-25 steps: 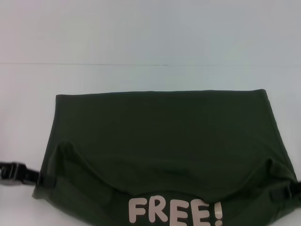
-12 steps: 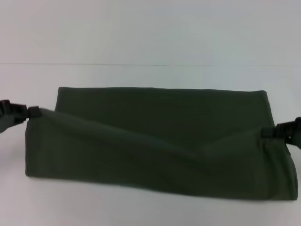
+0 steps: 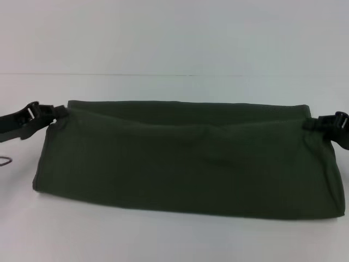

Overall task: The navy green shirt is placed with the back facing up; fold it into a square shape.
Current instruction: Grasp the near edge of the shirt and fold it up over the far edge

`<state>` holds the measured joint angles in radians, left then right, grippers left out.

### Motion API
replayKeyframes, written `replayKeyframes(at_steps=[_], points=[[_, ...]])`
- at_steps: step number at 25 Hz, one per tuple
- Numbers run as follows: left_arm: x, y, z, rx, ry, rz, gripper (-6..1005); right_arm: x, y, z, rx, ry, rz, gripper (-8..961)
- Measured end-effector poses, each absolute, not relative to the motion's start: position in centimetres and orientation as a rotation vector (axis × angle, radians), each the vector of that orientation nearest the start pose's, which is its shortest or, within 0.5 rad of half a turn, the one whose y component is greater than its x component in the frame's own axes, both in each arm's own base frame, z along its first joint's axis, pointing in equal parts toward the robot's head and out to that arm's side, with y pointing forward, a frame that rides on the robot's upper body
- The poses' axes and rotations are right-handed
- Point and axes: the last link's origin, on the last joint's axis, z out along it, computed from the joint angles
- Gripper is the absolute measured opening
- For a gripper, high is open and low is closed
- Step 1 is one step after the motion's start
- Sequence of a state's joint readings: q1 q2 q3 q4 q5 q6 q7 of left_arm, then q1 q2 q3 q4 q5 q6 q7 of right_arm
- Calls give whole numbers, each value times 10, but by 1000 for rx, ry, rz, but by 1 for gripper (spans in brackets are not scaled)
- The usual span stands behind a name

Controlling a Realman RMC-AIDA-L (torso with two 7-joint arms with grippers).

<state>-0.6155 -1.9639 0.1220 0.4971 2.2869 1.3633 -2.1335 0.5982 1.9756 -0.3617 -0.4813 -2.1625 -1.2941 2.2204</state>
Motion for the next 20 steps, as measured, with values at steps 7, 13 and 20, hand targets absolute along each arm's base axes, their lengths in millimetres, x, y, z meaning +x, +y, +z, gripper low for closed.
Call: replayKeyframes(at_steps=[7,13,20], points=[[-314,393,52,-1812,-1650,-971,15,315,380,39,-1857,1799,917,40],[-302,415,50,-1767,-1566,-963,15,308,390,39,-1804,1760,996,40],[-299,426,37,-1714,-1510,-914,14,304,403,21,-1744,1699,955,40]])
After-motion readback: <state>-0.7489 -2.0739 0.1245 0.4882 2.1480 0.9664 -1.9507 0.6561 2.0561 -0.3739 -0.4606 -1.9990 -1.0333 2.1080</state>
